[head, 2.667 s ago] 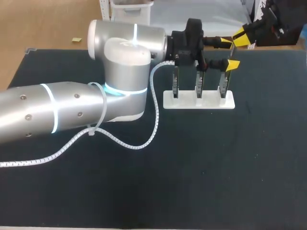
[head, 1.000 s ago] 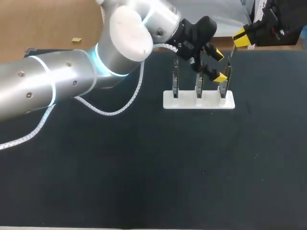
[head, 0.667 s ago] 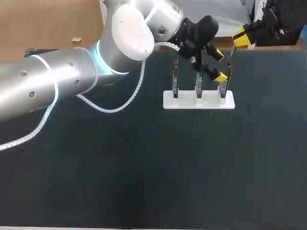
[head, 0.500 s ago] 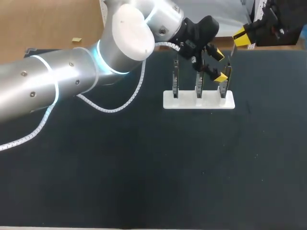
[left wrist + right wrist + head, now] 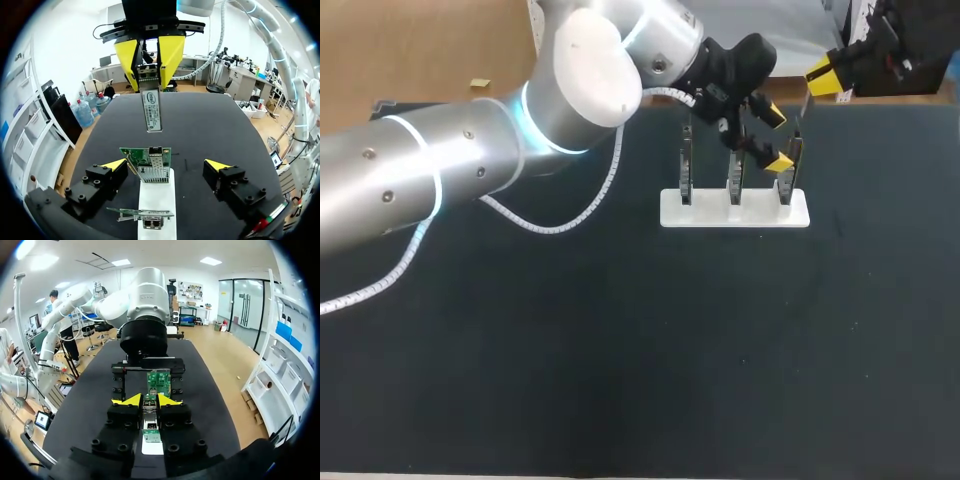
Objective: Pick up the optical module with the left hand, and insert it into the network port with the right hand.
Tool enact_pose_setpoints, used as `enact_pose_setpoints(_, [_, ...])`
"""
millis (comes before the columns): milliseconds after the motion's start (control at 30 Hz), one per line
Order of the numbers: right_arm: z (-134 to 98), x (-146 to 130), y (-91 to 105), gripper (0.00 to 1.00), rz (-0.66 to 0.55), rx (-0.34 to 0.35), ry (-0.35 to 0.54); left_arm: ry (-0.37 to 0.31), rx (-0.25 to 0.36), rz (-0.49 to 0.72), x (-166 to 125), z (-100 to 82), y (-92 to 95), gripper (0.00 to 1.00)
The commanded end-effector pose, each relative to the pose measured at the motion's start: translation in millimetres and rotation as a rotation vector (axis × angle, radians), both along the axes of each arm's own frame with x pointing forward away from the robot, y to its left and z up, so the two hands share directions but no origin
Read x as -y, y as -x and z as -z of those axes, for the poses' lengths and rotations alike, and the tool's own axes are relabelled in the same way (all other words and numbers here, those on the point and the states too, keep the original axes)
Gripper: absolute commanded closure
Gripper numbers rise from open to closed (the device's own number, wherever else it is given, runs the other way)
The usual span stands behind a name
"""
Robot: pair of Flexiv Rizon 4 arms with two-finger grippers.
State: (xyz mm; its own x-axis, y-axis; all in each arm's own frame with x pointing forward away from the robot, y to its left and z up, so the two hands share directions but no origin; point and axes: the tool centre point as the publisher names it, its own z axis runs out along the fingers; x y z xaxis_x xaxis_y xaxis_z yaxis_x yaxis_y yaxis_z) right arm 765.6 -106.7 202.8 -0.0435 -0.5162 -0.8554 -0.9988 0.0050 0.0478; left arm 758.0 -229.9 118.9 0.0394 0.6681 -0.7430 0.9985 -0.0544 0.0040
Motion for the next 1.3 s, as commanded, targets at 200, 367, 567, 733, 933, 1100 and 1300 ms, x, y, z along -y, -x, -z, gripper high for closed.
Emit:
enact_pose_setpoints(200, [0.8, -2.1, -1.2, 1.00, -0.006, -0.003, -0.003, -0.013, -0.005, 0.001, -0.1, -0.2, -2.3, 0.00])
enact_pose_setpoints(367, [4.2, -2.9, -0.6, 1.00, -0.015, 0.000, 0.010, -0.013, -0.005, 0.001, -0.1, -0.2, -2.3, 0.00])
enact_pose_setpoints(567, [10.1, -2.8, 0.1, 1.00, -0.017, -0.004, 0.023, -0.013, -0.005, 0.001, -0.1, -0.2, -2.3, 0.00])
enact_pose_setpoints(733, [14.9, -2.9, 1.1, 1.00, -0.020, -0.002, 0.035, -0.013, -0.005, 0.001, -0.1, -0.2, -2.3, 0.00])
enact_pose_setpoints(933, [17.7, -2.8, 1.2, 1.00, -0.021, 0.000, 0.041, -0.013, -0.005, 0.001, -0.1, -0.2, -2.3, 0.00])
enact_pose_setpoints(1100, [18.4, -2.3, 0.8, 1.00, -0.019, 0.003, 0.041, -0.013, -0.005, 0.001, -0.1, -0.2, -2.3, 0.00])
enact_pose_setpoints(1300, [20.6, -2.4, 1.0, 1.00, -0.018, -0.002, 0.041, -0.013, -0.005, 0.001, -0.1, -0.2, -2.3, 0.00])
